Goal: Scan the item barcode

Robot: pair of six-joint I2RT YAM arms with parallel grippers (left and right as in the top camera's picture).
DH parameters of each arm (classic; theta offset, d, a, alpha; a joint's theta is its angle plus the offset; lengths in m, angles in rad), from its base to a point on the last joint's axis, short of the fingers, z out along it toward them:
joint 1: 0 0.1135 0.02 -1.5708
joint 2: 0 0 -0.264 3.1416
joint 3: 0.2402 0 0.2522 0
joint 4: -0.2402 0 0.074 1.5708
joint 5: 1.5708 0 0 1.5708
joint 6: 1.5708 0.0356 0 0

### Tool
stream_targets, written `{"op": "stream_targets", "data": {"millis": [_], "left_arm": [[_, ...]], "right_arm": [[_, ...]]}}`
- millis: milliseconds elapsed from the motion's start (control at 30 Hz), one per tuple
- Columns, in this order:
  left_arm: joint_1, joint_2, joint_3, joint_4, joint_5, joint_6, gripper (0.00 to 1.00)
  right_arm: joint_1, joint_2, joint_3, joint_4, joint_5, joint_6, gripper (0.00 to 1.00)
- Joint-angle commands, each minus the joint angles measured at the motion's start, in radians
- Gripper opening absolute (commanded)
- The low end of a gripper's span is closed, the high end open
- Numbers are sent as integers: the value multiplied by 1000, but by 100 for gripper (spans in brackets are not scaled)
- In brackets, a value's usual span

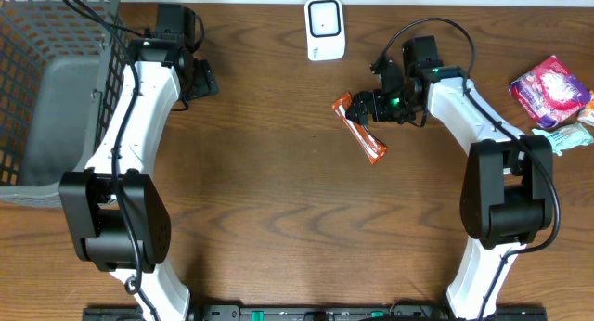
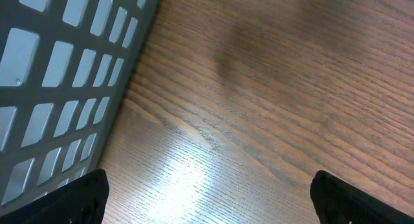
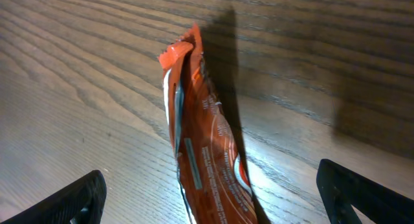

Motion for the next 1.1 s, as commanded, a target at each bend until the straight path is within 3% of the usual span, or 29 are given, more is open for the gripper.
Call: {"op": "stream_targets", "data": {"millis": [0,1067], "left_arm": [[0,-5,-6,-3,-9,2,99],[0,-5,-6,-3,-9,2,99]], "right_arm": [[5,-15,-10,0,8,-19,99],[34,-15,-92,109,-12,-19,99]]}}
